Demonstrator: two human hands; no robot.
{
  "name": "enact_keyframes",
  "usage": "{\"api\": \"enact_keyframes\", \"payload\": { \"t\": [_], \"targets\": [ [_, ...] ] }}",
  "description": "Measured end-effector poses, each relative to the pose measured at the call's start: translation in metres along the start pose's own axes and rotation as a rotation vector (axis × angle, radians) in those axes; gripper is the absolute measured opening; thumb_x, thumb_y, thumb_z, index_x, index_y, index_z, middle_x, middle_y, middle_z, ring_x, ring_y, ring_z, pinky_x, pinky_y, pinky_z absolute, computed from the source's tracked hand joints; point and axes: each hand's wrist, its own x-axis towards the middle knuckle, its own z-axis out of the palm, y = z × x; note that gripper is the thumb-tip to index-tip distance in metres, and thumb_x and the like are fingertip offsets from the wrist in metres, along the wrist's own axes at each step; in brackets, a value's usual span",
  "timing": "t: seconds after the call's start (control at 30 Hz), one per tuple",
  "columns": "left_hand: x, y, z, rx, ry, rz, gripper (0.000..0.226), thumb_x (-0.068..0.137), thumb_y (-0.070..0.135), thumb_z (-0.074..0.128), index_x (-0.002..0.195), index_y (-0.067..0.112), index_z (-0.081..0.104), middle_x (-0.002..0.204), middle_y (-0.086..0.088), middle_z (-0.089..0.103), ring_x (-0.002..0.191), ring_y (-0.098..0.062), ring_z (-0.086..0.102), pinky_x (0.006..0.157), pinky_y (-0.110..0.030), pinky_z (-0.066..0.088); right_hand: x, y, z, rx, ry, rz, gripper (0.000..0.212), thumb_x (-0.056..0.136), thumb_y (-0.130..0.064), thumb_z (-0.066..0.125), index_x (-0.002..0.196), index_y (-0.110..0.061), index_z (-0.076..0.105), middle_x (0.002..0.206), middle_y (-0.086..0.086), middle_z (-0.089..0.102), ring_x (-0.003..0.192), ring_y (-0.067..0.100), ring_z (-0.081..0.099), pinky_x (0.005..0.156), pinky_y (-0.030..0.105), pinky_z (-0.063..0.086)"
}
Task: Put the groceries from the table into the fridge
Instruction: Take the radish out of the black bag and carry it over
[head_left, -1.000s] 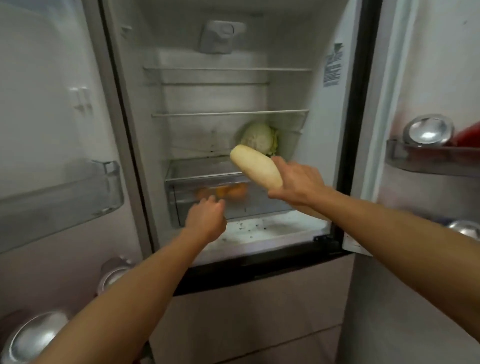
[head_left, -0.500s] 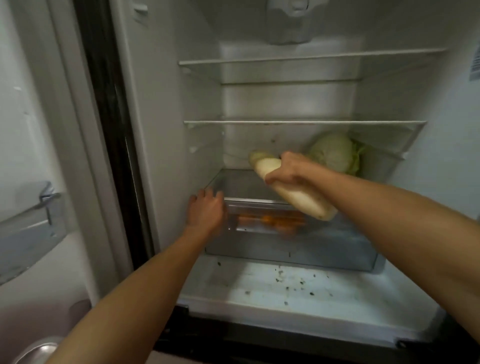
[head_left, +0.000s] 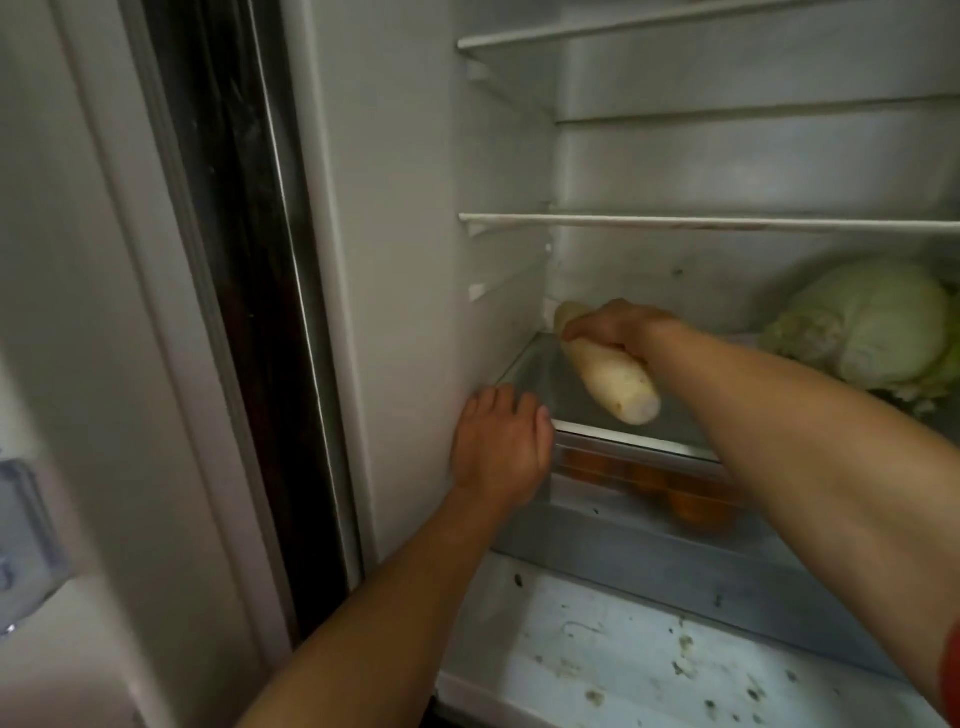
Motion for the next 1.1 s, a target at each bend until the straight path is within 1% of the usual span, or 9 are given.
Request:
{"api": "enact_keyframes", "payload": {
  "t": [0.17,0.3,0.4,0.57,0.73,0.8,0.87,0.93,1.1],
  "targets": [
    [-0.001,-0.002,0.004,-0.019,0.002,-0.003,0.037,0.094,0.028,0.032,0.08,0.009,0.061,0.081,-0.015,0.06,0.075,-0.032,0.054,0.072,-0.039,0.044,0.018,-0.004,0.006,0.092,0.029,-0.025,0.071,0.088,-0.048,0.061,0.141,-0.005,0.041,0.142,0.014,0.047,0.124,0.03,0.05,0.082,0.029,0.032],
    [0.0,-0.003,0.005,-0.035,0.019,0.006,0.038,0.094,0.028,0.031,0.081,0.009,0.061,0.081,-0.014,0.061,0.074,-0.031,0.053,0.07,-0.039,0.044,0.026,0.0,0.009,0.21,0.12,-0.013,0.061,0.09,-0.037,0.061,0.135,0.002,0.046,0.136,0.016,0.053,0.118,0.029,0.054,0.081,0.027,0.036],
    [-0.001,-0.003,0.004,-0.033,0.009,0.008,0.039,0.094,0.027,0.03,0.08,0.009,0.061,0.08,-0.014,0.061,0.073,-0.031,0.053,0.069,-0.04,0.044,0.017,0.006,0.007,0.207,0.112,-0.016,0.063,0.088,-0.04,0.063,0.133,0.002,0.047,0.132,0.015,0.055,0.113,0.029,0.058,0.08,0.028,0.042],
    [-0.002,-0.001,-0.005,-0.01,-0.036,0.013,0.038,0.094,0.027,0.033,0.075,0.008,0.061,0.075,-0.014,0.062,0.069,-0.032,0.055,0.066,-0.039,0.045,-0.024,0.019,-0.006,0.08,0.136,-0.016,0.056,0.083,-0.049,0.062,0.116,-0.003,0.06,0.107,0.016,0.066,0.081,0.029,0.066,0.06,0.031,0.053],
    [-0.005,0.0,-0.015,-0.034,-0.126,0.03,0.044,0.093,0.03,0.031,0.076,0.003,0.062,0.074,-0.021,0.063,0.068,-0.036,0.058,0.063,-0.041,0.047,-0.085,0.039,-0.018,-0.066,0.136,-0.032,0.042,0.087,-0.041,0.062,0.113,-0.009,0.063,0.101,0.011,0.064,0.086,0.026,0.063,0.054,0.028,0.051],
    [-0.012,0.002,-0.028,-0.034,-0.148,0.051,0.041,0.091,0.03,0.034,0.08,0.002,0.062,0.08,-0.023,0.063,0.073,-0.039,0.06,0.065,-0.042,0.048,-0.113,0.049,-0.021,-0.069,0.151,-0.042,0.036,0.089,-0.037,0.063,0.114,-0.011,0.064,0.1,0.011,0.063,0.088,0.027,0.062,0.058,0.033,0.054],
    [-0.024,0.008,-0.047,-0.014,-0.222,0.079,0.031,0.09,0.028,0.045,0.096,0.002,0.061,0.099,-0.023,0.062,0.092,-0.04,0.058,0.077,-0.043,0.046,-0.145,0.059,-0.022,-0.084,0.18,-0.049,0.03,0.089,-0.035,0.064,0.108,-0.011,0.068,0.096,0.011,0.066,0.085,0.027,0.064,0.064,0.039,0.059],
    [-0.042,0.013,-0.066,-0.009,-0.276,0.087,0.032,0.087,0.026,0.053,0.11,0.005,0.058,0.114,-0.022,0.057,0.106,-0.04,0.052,0.087,-0.043,0.041,-0.179,0.069,-0.021,-0.111,0.212,-0.058,0.027,0.087,-0.035,0.066,0.099,-0.012,0.072,0.088,0.008,0.069,0.077,0.025,0.066,0.067,0.041,0.06],
    [-0.11,0.03,-0.128,-0.003,-0.321,0.144,0.029,0.088,0.024,0.051,0.111,0.008,0.055,0.116,-0.017,0.055,0.108,-0.037,0.051,0.08,-0.041,0.042,-0.275,0.089,0.001,-0.129,0.274,-0.053,0.019,0.085,-0.036,0.068,0.093,-0.019,0.073,0.09,0.002,0.07,0.083,0.021,0.064,0.069,0.027,0.046]
  ]
}}
